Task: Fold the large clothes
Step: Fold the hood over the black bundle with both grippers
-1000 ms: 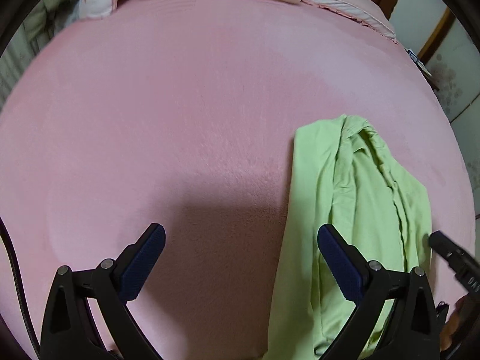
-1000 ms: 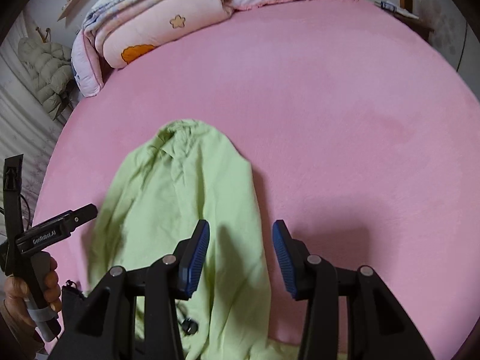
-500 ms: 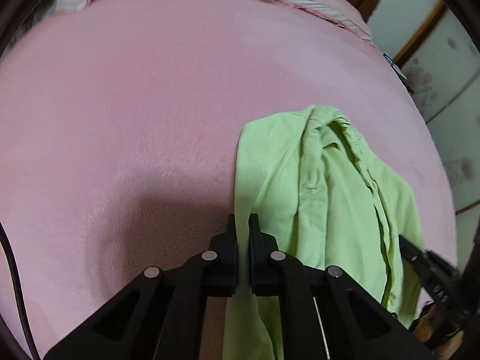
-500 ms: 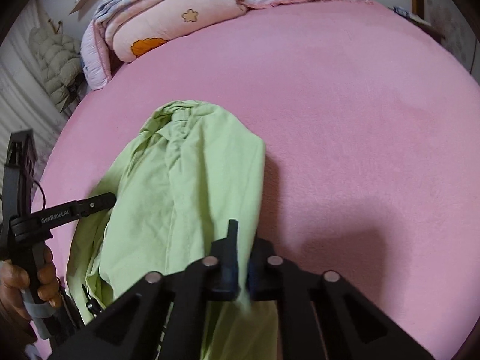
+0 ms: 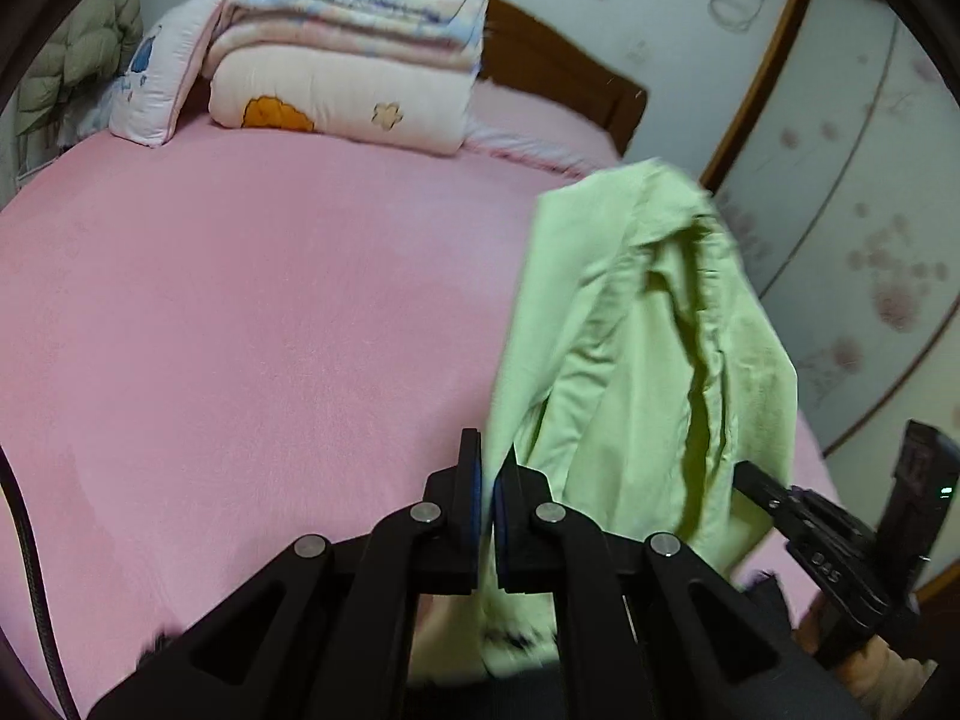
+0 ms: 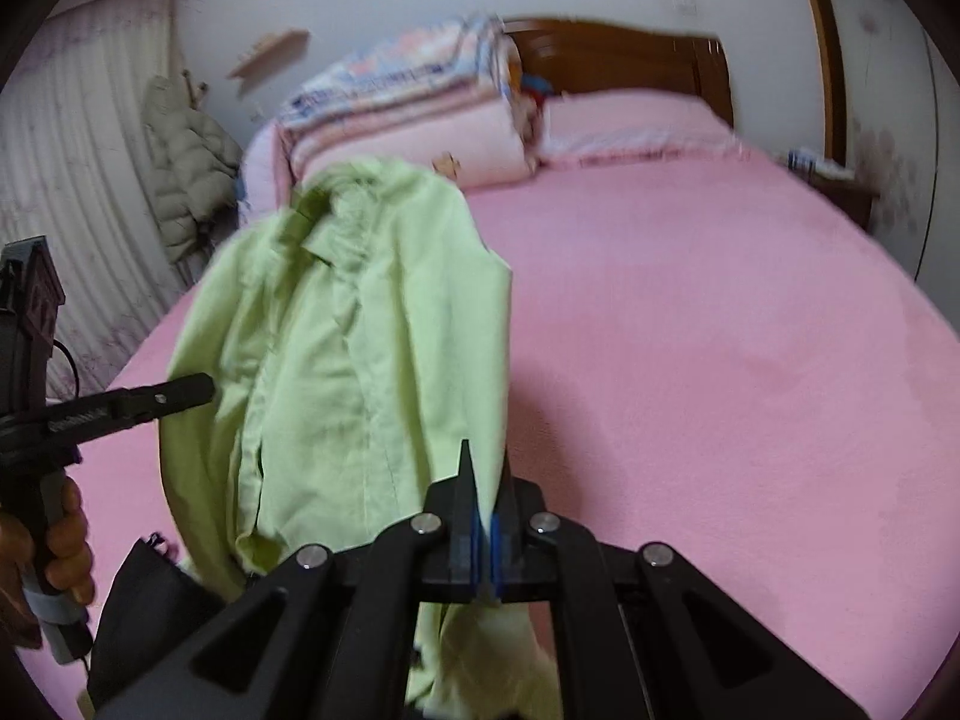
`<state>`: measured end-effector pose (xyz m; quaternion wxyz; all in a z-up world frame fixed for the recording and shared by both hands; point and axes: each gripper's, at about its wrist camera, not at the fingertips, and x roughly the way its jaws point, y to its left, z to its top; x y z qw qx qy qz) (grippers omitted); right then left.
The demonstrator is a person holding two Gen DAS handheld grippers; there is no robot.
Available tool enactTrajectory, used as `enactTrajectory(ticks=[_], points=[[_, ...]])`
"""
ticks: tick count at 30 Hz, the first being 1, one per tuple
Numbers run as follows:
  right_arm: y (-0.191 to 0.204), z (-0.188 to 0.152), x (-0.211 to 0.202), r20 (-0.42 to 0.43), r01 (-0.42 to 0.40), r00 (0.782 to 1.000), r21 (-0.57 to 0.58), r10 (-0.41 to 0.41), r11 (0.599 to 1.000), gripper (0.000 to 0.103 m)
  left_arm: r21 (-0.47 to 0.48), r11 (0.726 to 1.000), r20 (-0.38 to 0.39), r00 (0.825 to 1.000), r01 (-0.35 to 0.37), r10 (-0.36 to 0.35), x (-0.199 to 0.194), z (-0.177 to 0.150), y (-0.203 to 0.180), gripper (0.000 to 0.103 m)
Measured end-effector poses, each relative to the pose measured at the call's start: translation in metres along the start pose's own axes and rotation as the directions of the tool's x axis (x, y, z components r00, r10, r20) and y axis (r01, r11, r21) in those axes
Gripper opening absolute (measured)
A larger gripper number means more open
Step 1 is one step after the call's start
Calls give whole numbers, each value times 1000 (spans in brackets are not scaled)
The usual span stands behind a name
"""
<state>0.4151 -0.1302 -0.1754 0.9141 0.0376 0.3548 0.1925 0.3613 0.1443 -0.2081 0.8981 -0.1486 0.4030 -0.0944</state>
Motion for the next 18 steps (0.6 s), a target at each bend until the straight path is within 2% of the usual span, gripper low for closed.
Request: enactTrajectory(ticks=[4, 7, 10, 11, 12, 14, 16, 17, 18], points=[[4, -37, -48, 27, -2, 1000, 3, 2, 1000, 2, -13, 1000, 14, 1000, 17, -17, -44, -49, -2, 2], [7, -74, -69, -21, 18, 1000, 22, -17, 1000, 5, -60, 998, -38, 999, -9, 7, -64, -94, 14, 4], [6, -110, -81, -98, 48, 994, 50, -43, 998, 12, -127, 990, -153, 987, -70, 50, -72, -143, 30, 6], [5, -125, -86, -136, 67, 989, 59, -58, 996, 18, -127, 988, -185, 981, -90, 65, -72, -152, 32, 7], [6, -133, -89, -163, 85, 984, 61, -74, 995, 19, -133, 984, -242, 966, -122, 87, -71, -170, 38, 7], [6, -150, -97, -221, 112, 971, 74, -93, 991, 19, -171, 972, -304, 947, -159, 101, -72, -192, 49, 17], [2, -161, -106, -271, 123, 958, 104, -91, 987, 19, -217, 958, -337, 936, -186, 105, -78, -207, 57, 26], [1, -165, -111, -286, 125, 954, 124, -85, 984, 19, -250, 950, -346, 933, -189, 95, -83, -213, 63, 33], [-1, -167, -117, -293, 126, 953, 139, -81, 982, 19, -266, 945, -349, 933, -191, 91, -88, -217, 65, 36]])
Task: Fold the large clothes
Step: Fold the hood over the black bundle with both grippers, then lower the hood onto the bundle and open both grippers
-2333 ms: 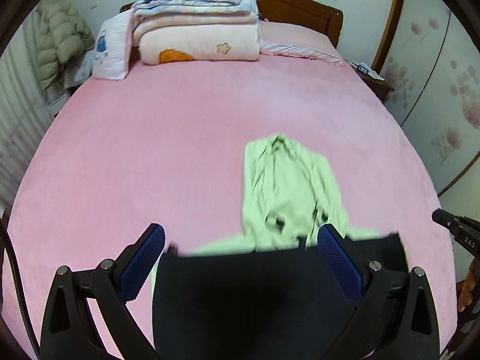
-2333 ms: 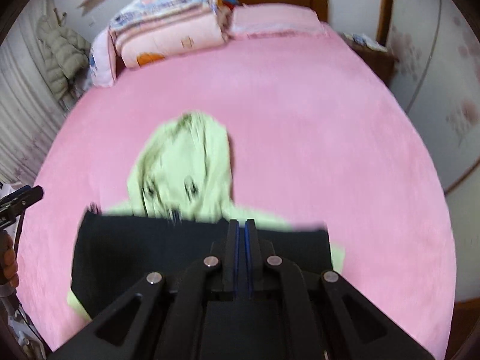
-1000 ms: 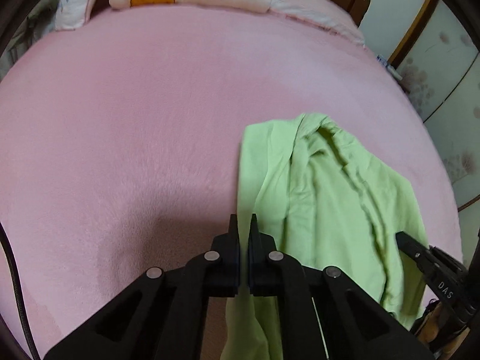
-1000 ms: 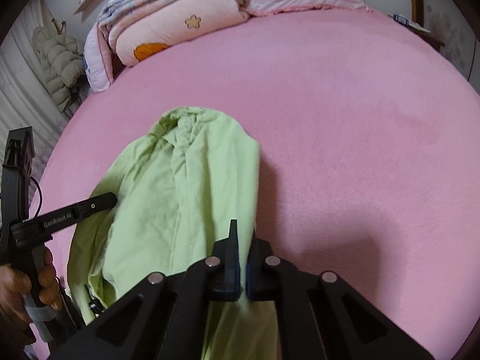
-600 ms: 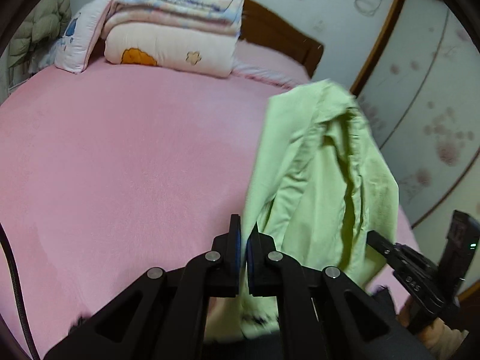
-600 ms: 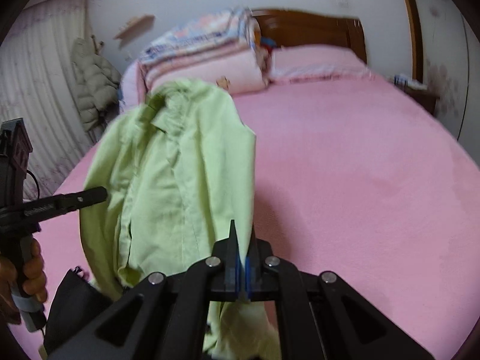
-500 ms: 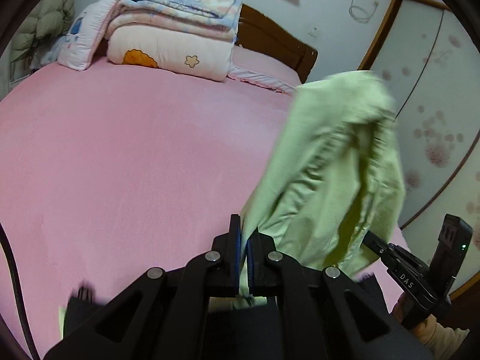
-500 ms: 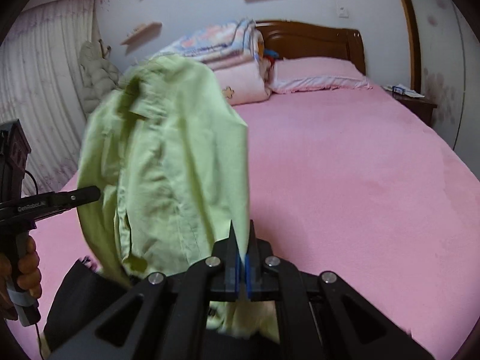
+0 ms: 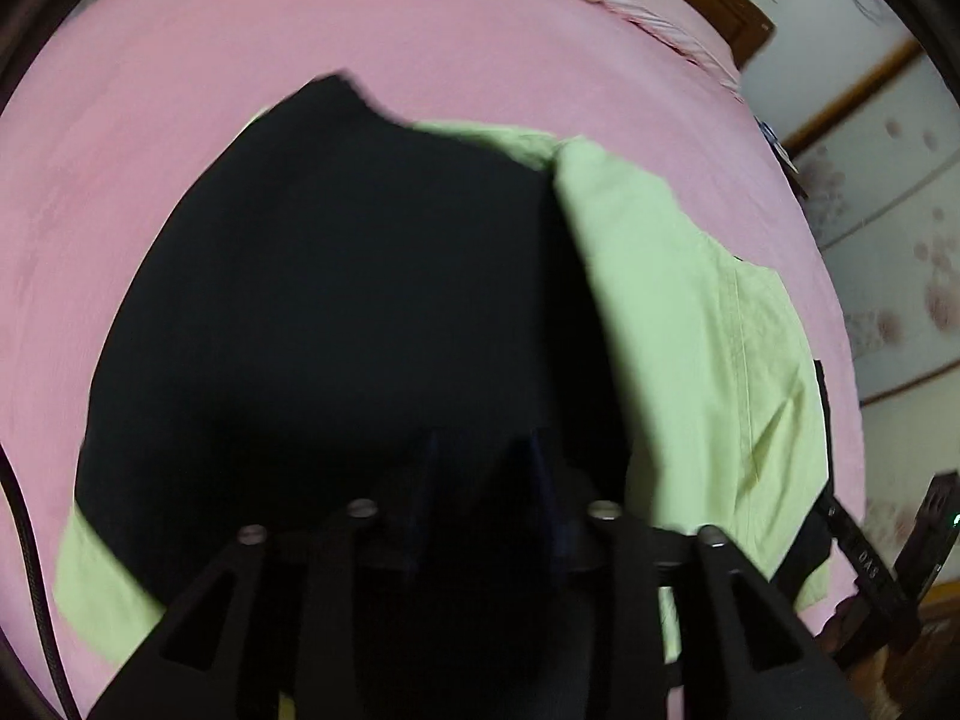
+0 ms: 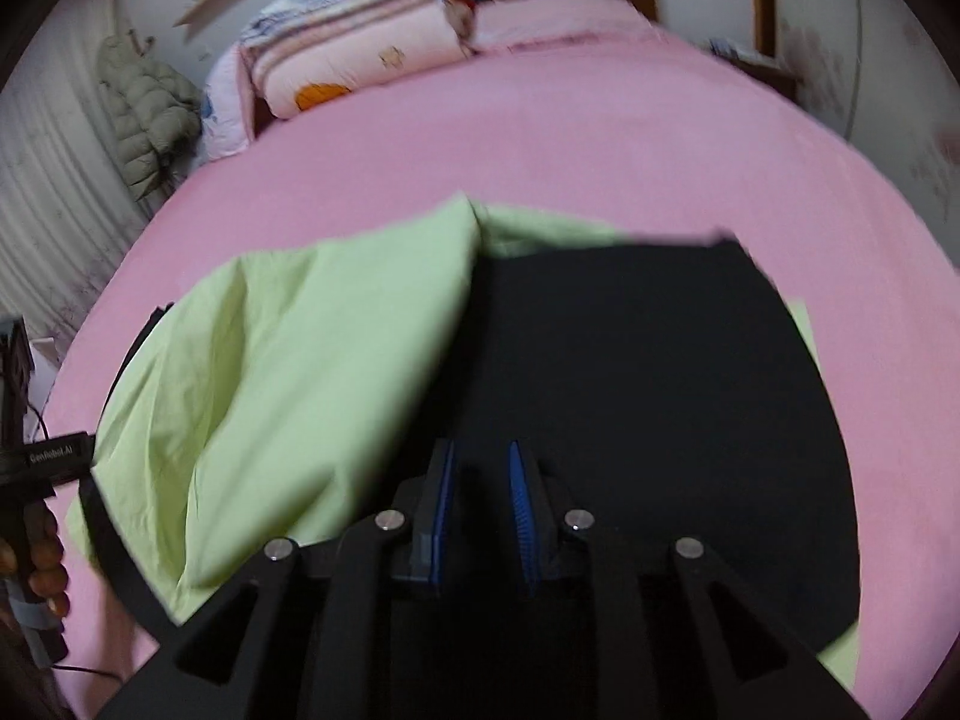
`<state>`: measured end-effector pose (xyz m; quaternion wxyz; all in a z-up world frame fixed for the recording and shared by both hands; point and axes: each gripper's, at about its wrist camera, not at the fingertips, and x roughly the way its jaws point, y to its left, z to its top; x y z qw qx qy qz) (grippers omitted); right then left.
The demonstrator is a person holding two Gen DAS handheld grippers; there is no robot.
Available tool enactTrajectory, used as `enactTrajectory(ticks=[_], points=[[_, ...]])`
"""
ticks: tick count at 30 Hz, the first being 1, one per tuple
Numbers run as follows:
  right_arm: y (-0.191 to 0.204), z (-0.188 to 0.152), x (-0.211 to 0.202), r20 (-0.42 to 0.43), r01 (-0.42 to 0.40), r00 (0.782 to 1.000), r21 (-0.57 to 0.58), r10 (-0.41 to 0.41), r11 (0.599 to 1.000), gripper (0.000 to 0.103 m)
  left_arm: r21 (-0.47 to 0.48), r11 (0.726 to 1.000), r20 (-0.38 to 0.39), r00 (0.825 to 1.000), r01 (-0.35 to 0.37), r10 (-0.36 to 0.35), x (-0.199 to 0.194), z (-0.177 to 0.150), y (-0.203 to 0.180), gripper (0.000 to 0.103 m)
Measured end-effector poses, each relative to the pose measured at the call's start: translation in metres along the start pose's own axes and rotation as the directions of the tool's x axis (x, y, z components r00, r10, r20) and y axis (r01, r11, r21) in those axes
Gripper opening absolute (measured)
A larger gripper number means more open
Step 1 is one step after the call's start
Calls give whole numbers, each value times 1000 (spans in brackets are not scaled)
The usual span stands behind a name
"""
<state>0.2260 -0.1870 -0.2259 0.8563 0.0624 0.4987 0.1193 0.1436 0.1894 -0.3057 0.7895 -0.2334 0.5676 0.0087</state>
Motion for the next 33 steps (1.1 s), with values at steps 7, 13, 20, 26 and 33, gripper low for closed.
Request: enactTrajectory(ticks=[7, 13, 20, 26, 33], points=[[8, -11, -32, -25, -99, 995, 58, 100, 993, 32, -83, 991, 39, 994, 104, -101, -35, -18, -5, 46], [20, -15, -24, -48, -194, 978, 135, 201, 972, 42, -79, 983, 79, 984, 166, -160, -44, -27, -18, 54], [34, -30, 0, -95, -241, 961, 163, 258, 957, 36, -146, 958, 93, 968, 246, -235, -38, -33, -20, 54], [39, -37, 7, -100, -257, 956, 163, 275, 953, 8, -188, 949, 121, 965, 253, -233, -37, -40, -18, 63], [38, -40, 2, -84, -259, 958, 149, 274, 954, 2, -143, 962, 69, 972, 231, -223, -18, -46, -24, 63]])
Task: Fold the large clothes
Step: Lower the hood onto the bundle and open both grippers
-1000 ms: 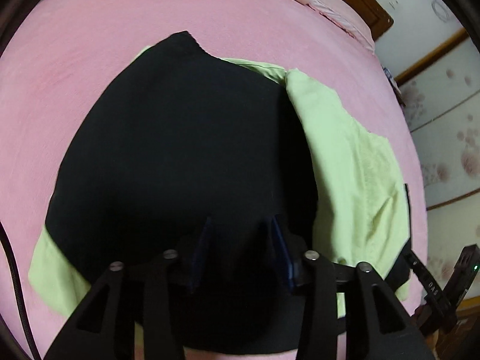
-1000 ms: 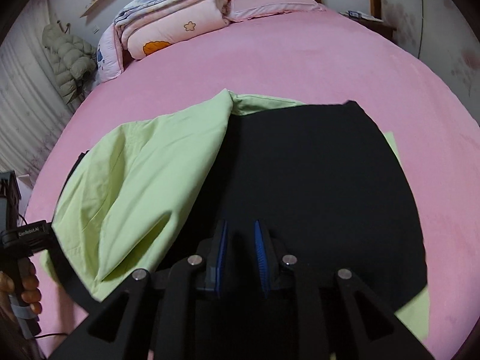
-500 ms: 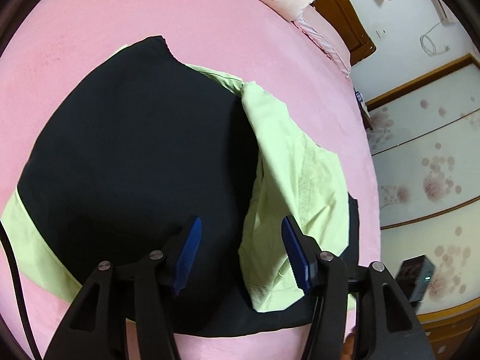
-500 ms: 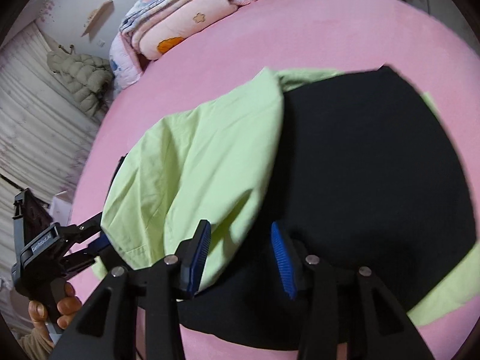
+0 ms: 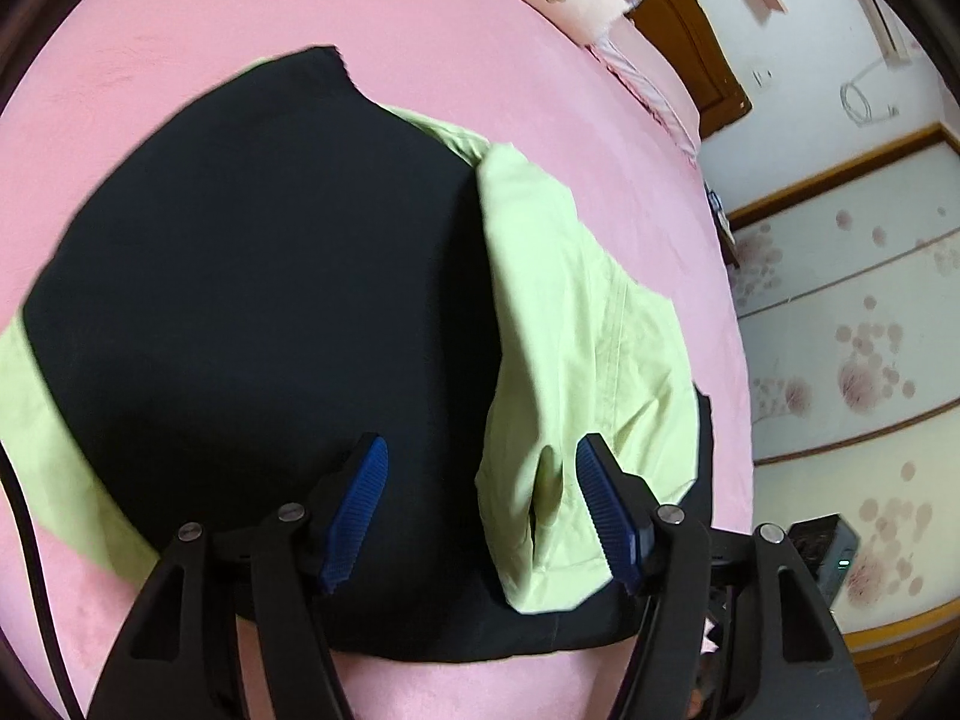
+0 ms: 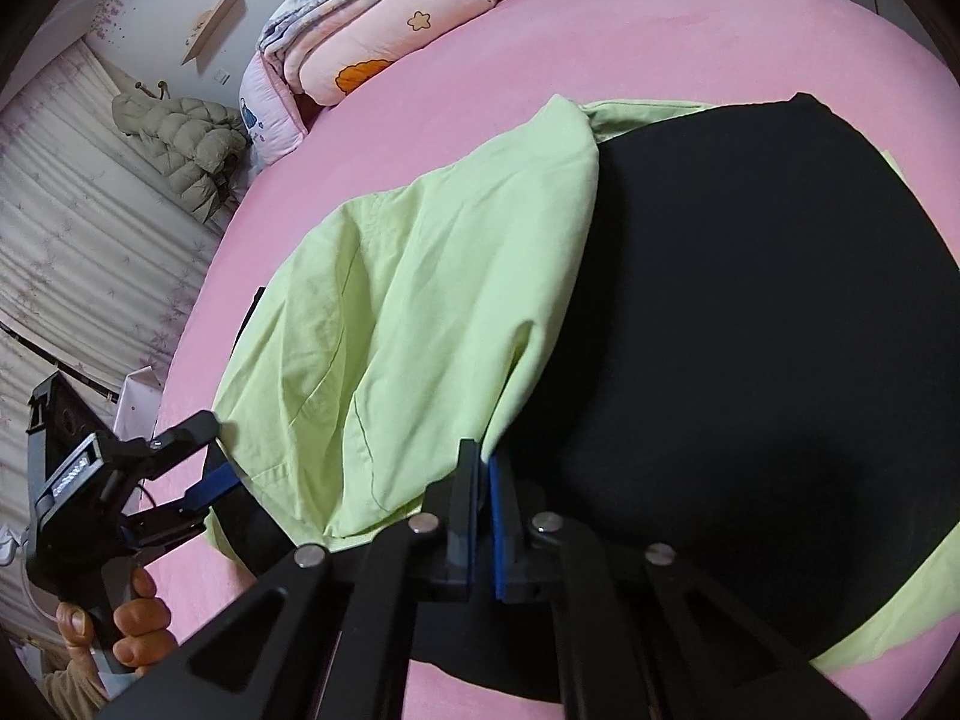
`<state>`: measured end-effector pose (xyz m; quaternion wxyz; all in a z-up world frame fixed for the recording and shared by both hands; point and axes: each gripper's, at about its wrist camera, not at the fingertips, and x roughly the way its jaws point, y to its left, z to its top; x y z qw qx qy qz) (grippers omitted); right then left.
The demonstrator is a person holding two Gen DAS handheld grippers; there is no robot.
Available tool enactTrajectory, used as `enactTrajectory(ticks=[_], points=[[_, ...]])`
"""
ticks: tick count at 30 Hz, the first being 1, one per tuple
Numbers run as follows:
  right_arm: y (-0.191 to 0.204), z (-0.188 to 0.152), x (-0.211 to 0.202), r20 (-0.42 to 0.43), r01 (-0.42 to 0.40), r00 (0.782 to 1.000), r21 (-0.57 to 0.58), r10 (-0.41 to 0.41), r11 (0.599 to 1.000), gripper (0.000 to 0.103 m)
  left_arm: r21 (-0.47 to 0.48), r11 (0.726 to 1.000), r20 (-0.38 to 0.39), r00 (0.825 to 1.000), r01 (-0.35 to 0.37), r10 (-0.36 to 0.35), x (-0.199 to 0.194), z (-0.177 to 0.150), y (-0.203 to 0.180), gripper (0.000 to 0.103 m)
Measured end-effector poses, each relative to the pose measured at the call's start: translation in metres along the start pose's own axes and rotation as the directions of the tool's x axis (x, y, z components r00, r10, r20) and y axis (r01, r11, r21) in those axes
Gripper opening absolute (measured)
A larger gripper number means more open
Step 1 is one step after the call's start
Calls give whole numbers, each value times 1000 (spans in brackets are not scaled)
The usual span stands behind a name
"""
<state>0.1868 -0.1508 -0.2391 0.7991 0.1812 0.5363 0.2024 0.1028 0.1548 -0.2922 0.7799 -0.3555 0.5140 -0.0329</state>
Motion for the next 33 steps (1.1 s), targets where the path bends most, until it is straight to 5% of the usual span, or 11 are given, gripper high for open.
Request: enactTrajectory(ticks=[1, 2, 3, 7, 10, 17, 22, 24, 26, 28, 33], points=[[-1, 0, -2, 4, 1, 1000, 1, -1, 1000, 2, 4, 1000, -11, 1000, -8, 8, 8, 0, -2, 53], [-1, 1, -4, 13, 5, 1000, 5, -5, 1000, 2, 3, 1000, -20, 1000, -2, 2, 15, 0, -3, 21], [-2, 1, -7, 25, 9, 1000, 7, -9, 1000, 2, 9, 1000, -33, 999, -4, 5, 22, 2, -5, 8], [-9, -1, -27, 81, 17, 997, 35, -20, 999, 1, 71, 995, -20, 997, -71, 73, 27, -8, -15, 7], [-19, -12, -15, 38, 45, 998, 61, -47, 997, 1, 52, 990, -69, 988, -133, 136, 46, -18, -4, 7], [-24, -27, 11, 2, 112, 994, 63, -112, 992, 2, 37, 994, -72, 992, -104, 107, 56, -19, 6, 9], [-16, -23, 3, 9, 143, 990, 23, -143, 989, 6, 53, 993, -76, 991, -110, 114, 49, -13, 0, 23], [-12, -21, -3, 12, 162, 987, 6, -162, 987, 10, 76, 990, -65, 990, -122, 127, 35, -19, 4, 41], [-7, -18, -10, 22, 170, 985, -7, -170, 985, 10, 97, 984, -43, 987, -149, 153, 26, -21, 0, 68], [-2, -15, -18, 35, 179, 983, -22, -178, 984, 10, 119, 975, -12, 981, -189, 191, 16, -22, -10, 77], [14, -12, -38, 62, 202, 978, -57, -199, 978, 10, 119, 962, -18, 969, -244, 248, -2, -18, -25, 77]])
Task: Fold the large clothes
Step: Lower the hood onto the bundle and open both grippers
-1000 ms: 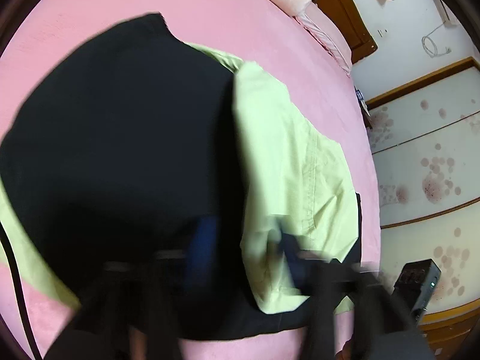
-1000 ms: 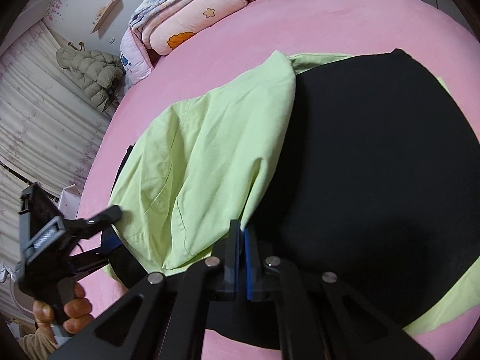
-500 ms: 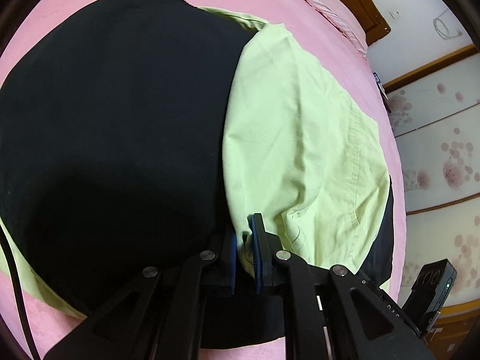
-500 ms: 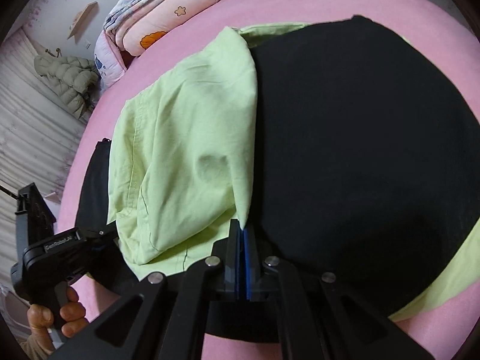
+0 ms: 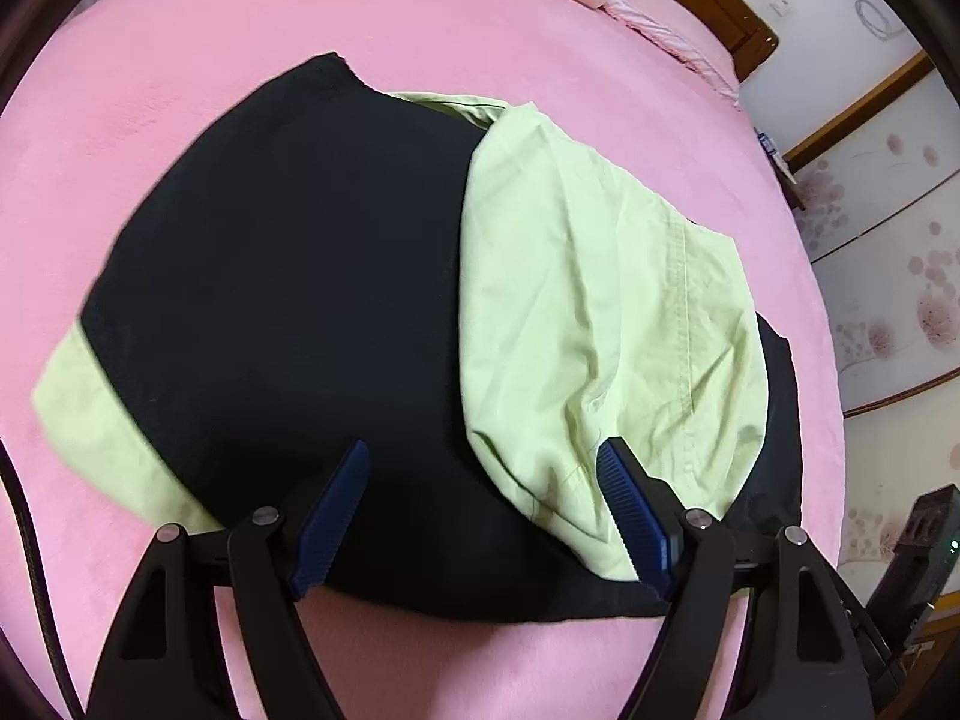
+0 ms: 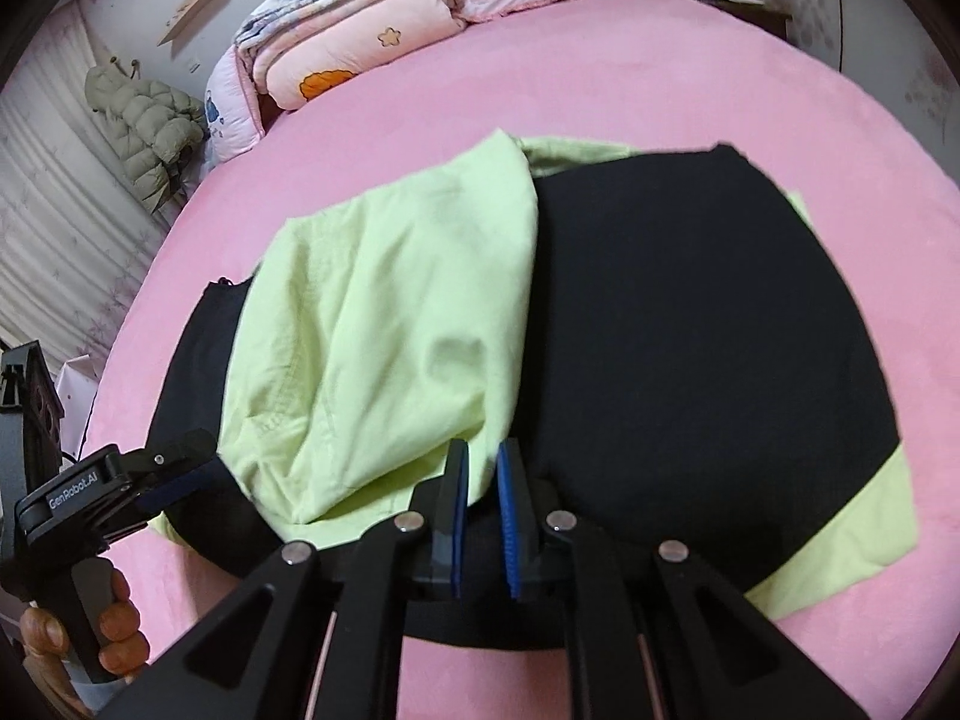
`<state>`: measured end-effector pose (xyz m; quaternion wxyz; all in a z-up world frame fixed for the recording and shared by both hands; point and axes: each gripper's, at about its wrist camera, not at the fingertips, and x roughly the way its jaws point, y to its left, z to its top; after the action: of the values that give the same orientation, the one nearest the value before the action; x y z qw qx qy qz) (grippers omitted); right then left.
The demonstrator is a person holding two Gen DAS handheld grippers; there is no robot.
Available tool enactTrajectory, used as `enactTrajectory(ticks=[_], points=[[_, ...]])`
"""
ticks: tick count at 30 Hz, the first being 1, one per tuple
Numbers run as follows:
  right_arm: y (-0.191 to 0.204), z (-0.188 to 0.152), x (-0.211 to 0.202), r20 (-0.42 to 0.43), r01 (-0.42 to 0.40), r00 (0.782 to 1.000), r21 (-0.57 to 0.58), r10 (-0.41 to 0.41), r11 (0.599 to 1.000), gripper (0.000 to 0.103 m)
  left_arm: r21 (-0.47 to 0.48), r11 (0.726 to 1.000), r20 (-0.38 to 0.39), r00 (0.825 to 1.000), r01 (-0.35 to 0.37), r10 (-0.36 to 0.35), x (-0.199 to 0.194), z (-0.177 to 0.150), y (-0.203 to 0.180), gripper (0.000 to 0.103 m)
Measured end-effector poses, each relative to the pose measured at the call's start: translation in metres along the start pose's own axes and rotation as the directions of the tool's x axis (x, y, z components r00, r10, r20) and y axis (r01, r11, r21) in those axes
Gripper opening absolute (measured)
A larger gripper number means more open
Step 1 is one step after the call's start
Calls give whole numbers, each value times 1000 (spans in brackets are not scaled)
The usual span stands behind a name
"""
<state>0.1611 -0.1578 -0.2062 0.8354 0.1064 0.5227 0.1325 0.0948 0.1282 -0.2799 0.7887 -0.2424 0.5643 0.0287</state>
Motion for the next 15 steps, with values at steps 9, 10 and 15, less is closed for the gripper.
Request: enactTrajectory(ticks=[9, 10, 15], points=[[17, 8, -49, -10, 12, 1000, -26, -12, 1000, 10, 47, 998, 14, 999, -40, 40, -63, 3, -13, 79], [20, 10, -55, -9, 15, 1000, -37, -16, 999, 10, 54, 998, 14, 999, -42, 41, -69, 3, -17, 79], [35, 15, -91, 6, 18, 1000, -87, -17, 996, 10, 109, 992, 19, 998, -62, 60, -100, 0, -33, 80]])
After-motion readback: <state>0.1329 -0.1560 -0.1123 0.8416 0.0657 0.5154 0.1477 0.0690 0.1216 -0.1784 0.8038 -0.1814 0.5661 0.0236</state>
